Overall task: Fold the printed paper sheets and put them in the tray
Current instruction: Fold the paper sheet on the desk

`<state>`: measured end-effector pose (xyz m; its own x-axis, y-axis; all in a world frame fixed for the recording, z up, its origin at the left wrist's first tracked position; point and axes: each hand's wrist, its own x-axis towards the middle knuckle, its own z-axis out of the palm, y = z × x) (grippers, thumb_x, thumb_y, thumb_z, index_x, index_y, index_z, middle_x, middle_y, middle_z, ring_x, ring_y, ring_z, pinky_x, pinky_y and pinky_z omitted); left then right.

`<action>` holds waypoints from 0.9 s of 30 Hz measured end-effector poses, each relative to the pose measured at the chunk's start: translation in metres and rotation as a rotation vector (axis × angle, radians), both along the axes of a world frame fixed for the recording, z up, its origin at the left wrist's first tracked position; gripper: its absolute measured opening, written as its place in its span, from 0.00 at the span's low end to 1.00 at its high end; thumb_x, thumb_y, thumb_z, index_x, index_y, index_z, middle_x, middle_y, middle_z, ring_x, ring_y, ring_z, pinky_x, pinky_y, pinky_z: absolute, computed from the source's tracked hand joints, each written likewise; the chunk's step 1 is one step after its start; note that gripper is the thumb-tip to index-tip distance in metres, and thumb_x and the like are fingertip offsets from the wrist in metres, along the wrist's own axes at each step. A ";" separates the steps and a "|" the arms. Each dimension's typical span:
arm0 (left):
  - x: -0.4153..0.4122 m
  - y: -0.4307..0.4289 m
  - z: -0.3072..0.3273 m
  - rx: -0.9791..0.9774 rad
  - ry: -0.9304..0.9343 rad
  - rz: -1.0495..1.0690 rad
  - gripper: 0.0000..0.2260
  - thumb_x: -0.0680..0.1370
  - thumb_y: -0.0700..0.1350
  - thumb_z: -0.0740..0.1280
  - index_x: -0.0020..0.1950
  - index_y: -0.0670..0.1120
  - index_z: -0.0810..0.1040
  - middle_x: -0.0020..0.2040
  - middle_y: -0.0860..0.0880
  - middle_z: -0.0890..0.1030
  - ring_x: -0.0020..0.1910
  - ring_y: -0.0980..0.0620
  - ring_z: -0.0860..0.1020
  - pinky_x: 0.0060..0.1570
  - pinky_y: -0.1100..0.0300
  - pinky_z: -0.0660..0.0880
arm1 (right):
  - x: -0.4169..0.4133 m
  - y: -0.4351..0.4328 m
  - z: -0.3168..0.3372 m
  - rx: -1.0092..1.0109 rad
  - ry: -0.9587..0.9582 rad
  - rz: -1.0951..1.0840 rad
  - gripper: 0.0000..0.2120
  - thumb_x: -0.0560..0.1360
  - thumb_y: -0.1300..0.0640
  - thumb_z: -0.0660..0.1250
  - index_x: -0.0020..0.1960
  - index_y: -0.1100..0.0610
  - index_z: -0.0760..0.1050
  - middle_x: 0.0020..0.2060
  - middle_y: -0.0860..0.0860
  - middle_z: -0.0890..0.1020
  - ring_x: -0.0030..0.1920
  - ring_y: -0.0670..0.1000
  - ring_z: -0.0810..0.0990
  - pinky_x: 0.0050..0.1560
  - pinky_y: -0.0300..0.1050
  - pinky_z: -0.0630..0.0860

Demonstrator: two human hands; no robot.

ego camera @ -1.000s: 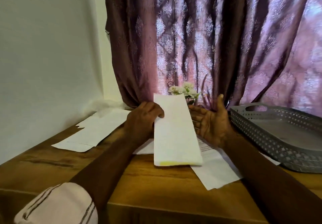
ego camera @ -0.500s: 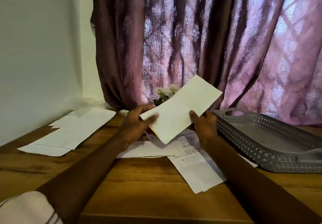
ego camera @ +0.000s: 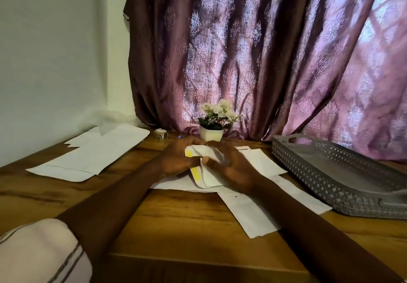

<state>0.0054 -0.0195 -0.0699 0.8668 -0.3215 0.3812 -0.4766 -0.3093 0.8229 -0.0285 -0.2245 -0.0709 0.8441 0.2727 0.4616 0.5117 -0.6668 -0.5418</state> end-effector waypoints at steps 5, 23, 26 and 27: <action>0.007 0.006 -0.002 -0.008 -0.037 0.060 0.21 0.70 0.37 0.79 0.60 0.50 0.79 0.57 0.49 0.85 0.56 0.48 0.84 0.57 0.47 0.82 | 0.004 -0.001 0.003 -0.451 0.027 0.002 0.51 0.67 0.20 0.63 0.82 0.36 0.47 0.83 0.44 0.58 0.82 0.51 0.57 0.81 0.63 0.49; -0.023 -0.008 0.017 -0.134 0.014 0.295 0.18 0.85 0.55 0.60 0.42 0.48 0.81 0.41 0.46 0.84 0.42 0.50 0.82 0.47 0.56 0.76 | 0.006 0.005 0.002 -0.563 -0.313 -0.125 0.57 0.68 0.18 0.59 0.84 0.50 0.46 0.74 0.53 0.69 0.72 0.57 0.66 0.76 0.58 0.59; -0.028 -0.015 0.023 -0.562 0.443 -0.050 0.19 0.83 0.58 0.62 0.61 0.46 0.83 0.55 0.42 0.87 0.57 0.42 0.85 0.59 0.46 0.81 | 0.004 0.007 0.003 -0.556 -0.358 -0.107 0.56 0.69 0.20 0.61 0.84 0.51 0.47 0.73 0.53 0.69 0.71 0.56 0.67 0.74 0.56 0.61; -0.029 -0.016 0.025 -0.614 0.504 -0.149 0.21 0.83 0.57 0.63 0.66 0.44 0.81 0.59 0.39 0.85 0.59 0.41 0.84 0.59 0.45 0.81 | 0.004 0.007 0.003 -0.552 -0.367 -0.096 0.56 0.69 0.21 0.62 0.84 0.51 0.47 0.73 0.53 0.69 0.70 0.56 0.67 0.74 0.55 0.62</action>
<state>-0.0233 -0.0352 -0.0454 0.9460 -0.3079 0.1017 -0.0031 0.3051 0.9523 -0.0244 -0.2172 -0.0677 0.6913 0.4826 0.5378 0.5224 -0.8480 0.0894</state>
